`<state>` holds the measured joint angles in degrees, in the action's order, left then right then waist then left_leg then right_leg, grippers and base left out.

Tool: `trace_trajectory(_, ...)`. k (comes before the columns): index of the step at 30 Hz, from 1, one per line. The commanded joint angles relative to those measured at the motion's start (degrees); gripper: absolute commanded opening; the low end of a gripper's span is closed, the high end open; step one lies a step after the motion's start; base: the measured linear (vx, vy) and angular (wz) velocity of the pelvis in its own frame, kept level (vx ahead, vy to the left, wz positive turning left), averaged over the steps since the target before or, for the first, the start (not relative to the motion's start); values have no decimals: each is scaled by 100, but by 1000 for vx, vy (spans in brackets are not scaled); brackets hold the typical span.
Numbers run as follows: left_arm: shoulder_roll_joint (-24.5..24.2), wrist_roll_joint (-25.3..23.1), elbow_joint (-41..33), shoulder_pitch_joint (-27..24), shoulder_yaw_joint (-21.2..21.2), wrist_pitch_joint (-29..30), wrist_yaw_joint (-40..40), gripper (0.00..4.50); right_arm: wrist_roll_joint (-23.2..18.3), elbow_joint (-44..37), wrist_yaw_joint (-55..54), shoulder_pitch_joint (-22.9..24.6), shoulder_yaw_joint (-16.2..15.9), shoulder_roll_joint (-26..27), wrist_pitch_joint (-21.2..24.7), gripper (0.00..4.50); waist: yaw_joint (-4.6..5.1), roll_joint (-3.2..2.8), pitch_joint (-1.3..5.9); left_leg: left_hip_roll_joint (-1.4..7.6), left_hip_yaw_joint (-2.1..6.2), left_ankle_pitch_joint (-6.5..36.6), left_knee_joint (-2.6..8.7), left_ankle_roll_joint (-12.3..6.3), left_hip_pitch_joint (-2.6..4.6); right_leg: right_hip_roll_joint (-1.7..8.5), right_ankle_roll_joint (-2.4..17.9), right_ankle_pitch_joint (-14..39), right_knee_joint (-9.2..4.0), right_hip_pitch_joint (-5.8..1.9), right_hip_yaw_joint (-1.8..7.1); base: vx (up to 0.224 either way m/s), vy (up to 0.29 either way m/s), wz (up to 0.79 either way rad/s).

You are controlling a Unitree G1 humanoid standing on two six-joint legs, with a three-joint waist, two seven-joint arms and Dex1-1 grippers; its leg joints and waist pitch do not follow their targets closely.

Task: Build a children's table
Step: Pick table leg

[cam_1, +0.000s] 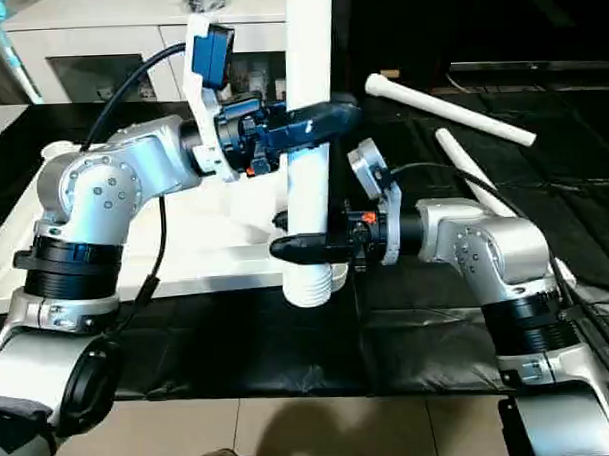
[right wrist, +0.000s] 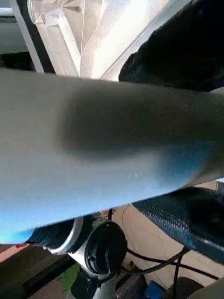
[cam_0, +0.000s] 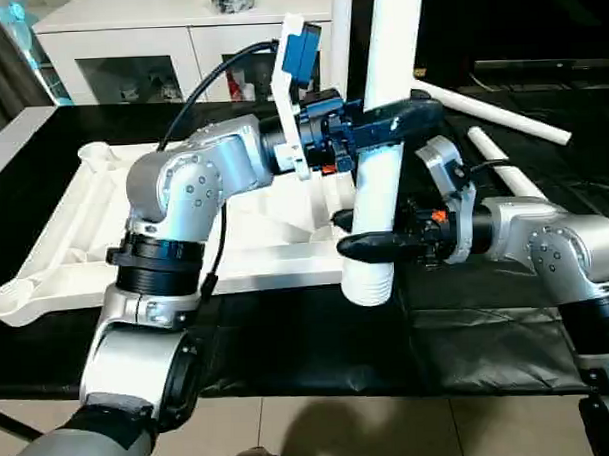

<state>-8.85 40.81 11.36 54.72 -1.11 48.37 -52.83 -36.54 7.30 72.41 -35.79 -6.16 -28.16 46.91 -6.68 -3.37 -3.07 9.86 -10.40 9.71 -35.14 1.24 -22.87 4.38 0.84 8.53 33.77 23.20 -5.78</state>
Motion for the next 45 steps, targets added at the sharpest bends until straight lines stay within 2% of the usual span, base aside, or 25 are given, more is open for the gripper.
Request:
trace_trajectory(1,-6,40,-130,172,24,-62,-16,179,-34,-76,7,52,-44,-30,35,256,-24,132,461,315,131,797,333,-353,127,443,924,1895,-404,-325,272,0,0,0)
trace_trajectory(4,-16,21,-123,174,33,-73,-34,179,-23,-82,22,63,-62,-52,27,241,-23,132,461,316,136,840,333,-332,130,445,911,1950,-405,-324,272,0,0,0)
trace_trajectory(6,-27,-1,-102,183,31,-88,-47,179,-9,-118,71,88,-89,-87,26,215,-17,125,452,319,138,904,335,-311,139,444,894,2032,-416,-311,273,0,0,0)
trace_trajectory(9,-35,-9,-78,197,24,-98,-56,179,20,-127,90,100,-103,-99,29,205,-15,127,447,312,141,959,334,-284,137,447,850,2146,-423,-312,272,0,0,0)
trace_trajectory(25,-23,-10,-100,229,1,-179,-73,179,85,-25,32,62,-94,-71,3,199,-15,132,451,309,143,935,329,-294,130,444,832,2135,-420,-309,273,0,0,0)
trace_trajectory(26,-26,34,-146,216,-2,-151,-111,214,86,-17,20,60,-83,-65,-1,199,-16,128,451,308,144,925,330,-293,125,445,833,2124,-419,-314,270,0,0,0)
trace_trajectory(28,-27,133,-230,193,-13,-66,-173,249,87,-2,-5,56,-63,-51,-11,199,-12,117,452,317,147,954,332,-285,135,443,847,2108,-419,-306,270,0,0,0)
trace_trajectory(31,9,277,-289,185,-70,51,-190,251,95,25,-62,54,-30,-18,-41,199,-10,119,454,312,146,955,330,-282,132,443,892,2057,-408,-310,269,0,0,0)
trace_trajectory(32,36,329,-304,188,-108,79,-171,279,98,42,-100,53,-9,5,-56,199,-11,119,455,311,143,944,328,-288,127,444,905,2029,-408,-312,271,0,0,0)
trace_trajectory(36,125,458,-296,230,-263,118,-40,299,92,101,-271,48,93,118,-113,199,-6,121,450,311,143,961,330,-281,126,445,935,2027,-415,-307,269,0,0,0)
trace_trajectory(39,190,483,-279,237,-355,7,35,334,86,164,-411,33,170,212,-173,199,-10,116,457,309,145,965,329,-275,133,444,908,2029,-412,-311,270,0,0,0)
trace_trajectory(45,354,503,-98,359,-641,-270,377,340,22,178,-511,26,278,305,-204,199,-17,111,459,310,150,964,330,-276,124,450,906,1983,-413,-324,267,0,0,0)
